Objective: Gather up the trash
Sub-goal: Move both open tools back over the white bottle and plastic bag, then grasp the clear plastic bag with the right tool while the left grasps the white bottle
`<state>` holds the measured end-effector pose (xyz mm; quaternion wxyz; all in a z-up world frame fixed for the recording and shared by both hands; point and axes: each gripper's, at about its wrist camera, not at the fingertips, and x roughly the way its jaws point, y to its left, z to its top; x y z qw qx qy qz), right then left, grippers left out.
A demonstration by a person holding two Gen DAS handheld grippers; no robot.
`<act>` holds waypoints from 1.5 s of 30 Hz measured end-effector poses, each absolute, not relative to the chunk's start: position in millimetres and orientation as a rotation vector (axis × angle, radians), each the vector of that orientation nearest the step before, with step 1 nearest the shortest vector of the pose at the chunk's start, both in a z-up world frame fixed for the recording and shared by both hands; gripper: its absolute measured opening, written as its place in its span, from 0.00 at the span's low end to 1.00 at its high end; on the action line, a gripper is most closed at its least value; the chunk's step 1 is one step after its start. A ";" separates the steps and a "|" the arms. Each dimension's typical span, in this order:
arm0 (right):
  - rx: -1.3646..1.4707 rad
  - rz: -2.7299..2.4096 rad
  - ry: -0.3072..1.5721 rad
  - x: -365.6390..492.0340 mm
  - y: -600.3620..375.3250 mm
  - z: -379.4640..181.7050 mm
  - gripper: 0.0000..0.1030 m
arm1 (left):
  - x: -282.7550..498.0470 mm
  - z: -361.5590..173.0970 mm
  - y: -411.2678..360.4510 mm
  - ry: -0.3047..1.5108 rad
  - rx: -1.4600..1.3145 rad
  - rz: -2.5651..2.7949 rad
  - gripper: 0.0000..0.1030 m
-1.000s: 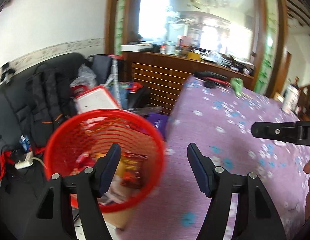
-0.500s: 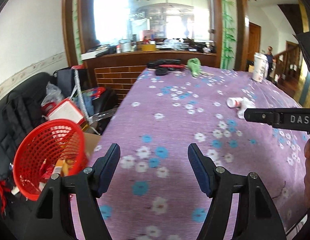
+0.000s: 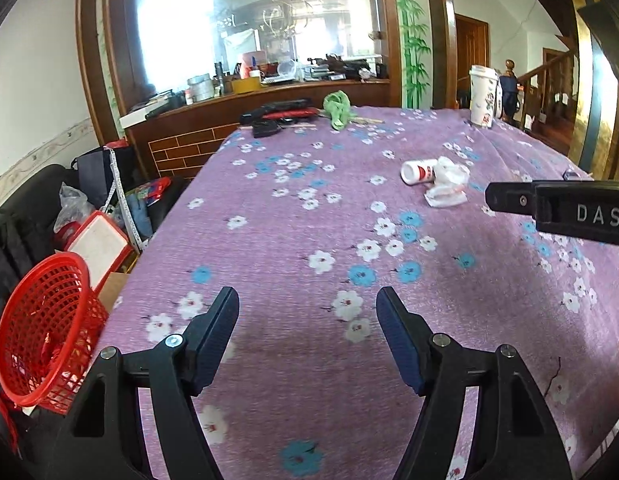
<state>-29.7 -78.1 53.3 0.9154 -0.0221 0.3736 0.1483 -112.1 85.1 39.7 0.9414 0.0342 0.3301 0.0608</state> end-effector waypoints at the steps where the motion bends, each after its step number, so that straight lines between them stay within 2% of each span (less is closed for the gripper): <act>1: -0.049 0.299 0.771 -27.8 -79.2 52.5 0.59 | -111.0 38.6 83.9 0.679 0.074 0.122 0.68; 16: -0.044 0.275 0.807 -5.0 -74.0 48.4 0.59 | -106.8 33.8 82.6 0.692 0.069 0.094 0.69; 21: -0.035 0.262 0.833 16.6 -69.3 46.8 0.61 | -106.6 33.4 85.2 0.696 0.051 0.087 0.69; 28: 0.225 0.239 0.993 89.9 -98.3 33.0 0.62 | -106.3 33.1 86.7 0.696 0.047 0.083 0.69; 33: 0.279 0.241 1.053 116.4 -97.5 17.6 0.61 | -105.4 31.7 87.4 0.698 0.042 0.082 0.69; 35: 0.267 0.249 1.064 122.8 -91.1 11.1 0.58 | -105.7 32.2 87.5 0.700 0.045 0.082 0.69; 39: 0.267 0.289 1.072 127.1 -88.6 4.0 0.35 | -105.2 30.3 86.7 0.708 0.054 0.088 0.69; 45: 0.285 0.301 0.991 114.9 -112.9 17.9 0.32 | -105.9 32.4 82.2 0.707 0.082 0.107 0.69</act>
